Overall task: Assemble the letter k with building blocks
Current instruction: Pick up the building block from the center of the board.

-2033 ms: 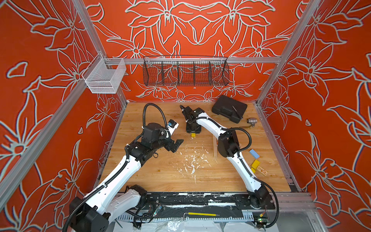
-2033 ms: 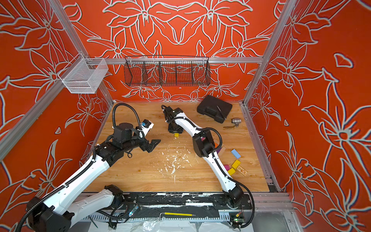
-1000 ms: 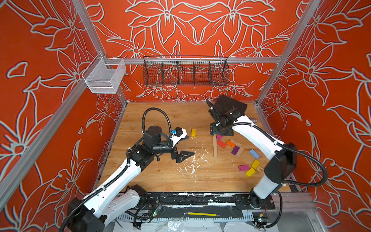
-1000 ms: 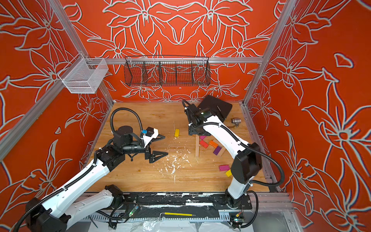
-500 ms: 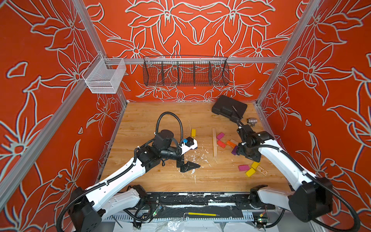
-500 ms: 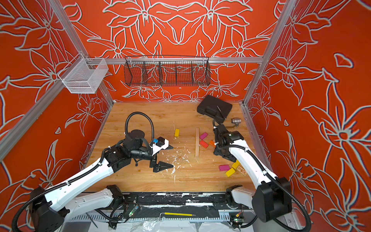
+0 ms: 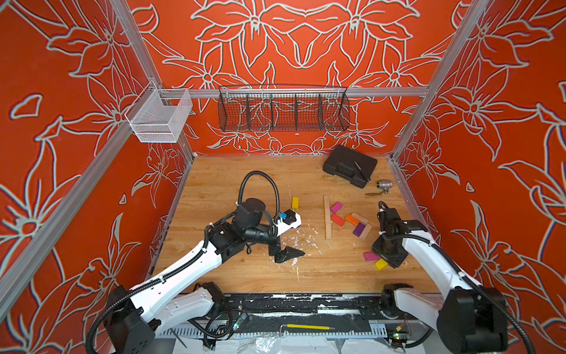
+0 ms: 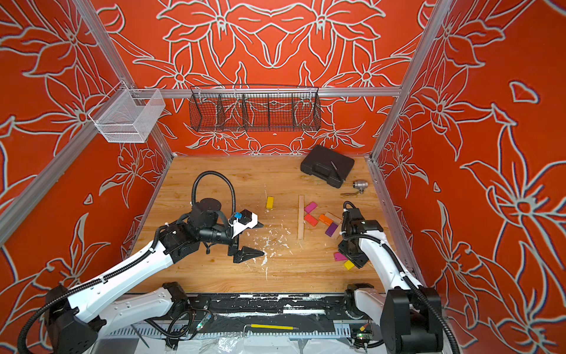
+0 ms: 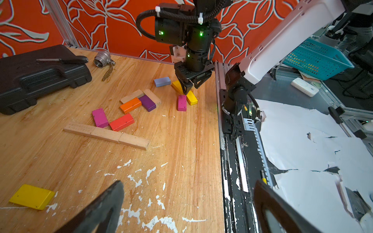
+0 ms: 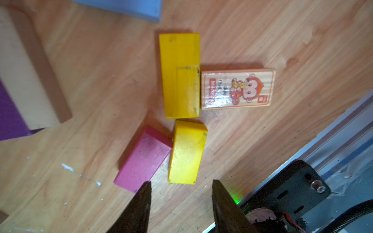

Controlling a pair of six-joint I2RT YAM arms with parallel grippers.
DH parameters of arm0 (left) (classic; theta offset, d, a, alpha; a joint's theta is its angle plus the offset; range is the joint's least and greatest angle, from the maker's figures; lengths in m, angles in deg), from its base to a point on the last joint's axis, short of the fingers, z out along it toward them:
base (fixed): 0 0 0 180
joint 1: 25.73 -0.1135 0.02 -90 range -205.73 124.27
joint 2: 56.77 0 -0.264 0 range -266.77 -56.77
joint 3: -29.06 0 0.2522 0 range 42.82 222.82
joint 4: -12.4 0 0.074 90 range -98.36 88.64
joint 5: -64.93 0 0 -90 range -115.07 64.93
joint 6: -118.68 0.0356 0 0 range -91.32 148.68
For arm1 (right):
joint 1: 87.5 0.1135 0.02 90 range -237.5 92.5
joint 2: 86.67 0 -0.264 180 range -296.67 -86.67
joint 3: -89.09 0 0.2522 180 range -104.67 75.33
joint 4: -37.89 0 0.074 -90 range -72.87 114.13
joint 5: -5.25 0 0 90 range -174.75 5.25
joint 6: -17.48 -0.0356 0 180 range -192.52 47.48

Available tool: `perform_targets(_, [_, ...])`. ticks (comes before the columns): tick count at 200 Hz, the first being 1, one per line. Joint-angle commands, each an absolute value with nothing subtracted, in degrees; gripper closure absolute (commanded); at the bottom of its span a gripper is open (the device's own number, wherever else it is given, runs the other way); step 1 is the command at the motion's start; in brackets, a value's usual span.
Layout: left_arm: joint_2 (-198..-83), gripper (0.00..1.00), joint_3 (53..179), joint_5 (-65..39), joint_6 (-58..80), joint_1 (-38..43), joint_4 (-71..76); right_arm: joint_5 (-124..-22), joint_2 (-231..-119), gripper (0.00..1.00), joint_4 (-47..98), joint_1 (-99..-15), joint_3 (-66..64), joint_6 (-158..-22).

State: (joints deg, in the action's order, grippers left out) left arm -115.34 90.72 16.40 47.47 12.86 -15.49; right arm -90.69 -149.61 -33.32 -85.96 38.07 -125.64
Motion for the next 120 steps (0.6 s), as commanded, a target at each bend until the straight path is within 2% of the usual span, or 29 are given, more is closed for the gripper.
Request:
perform_targets(1, [-115.5, 0.03, 92.0, 16.1, 49.2, 13.1, -16.1, -89.8, -148.3, 0.55, -29.8, -86.7, 40.7, -130.2])
perform_targets(45, [-116.0, 0.03, 92.3, 15.0, 49.2, 13.1, -16.7, -88.8, -149.8, 0.56, -27.9, -86.9, 42.0, -128.2])
perform_targets(87, [-115.7, 0.03, 92.2, 13.9, 49.6, 13.0, -17.0, -89.3, -149.7, 0.64, -26.3, -86.9, 43.9, -129.1])
perform_targets(120, [-115.9, 0.03, 92.2, 13.3, 49.7, 13.0, -17.2, -90.1, -149.0, 0.64, -28.1, -86.9, 44.4, -129.0])
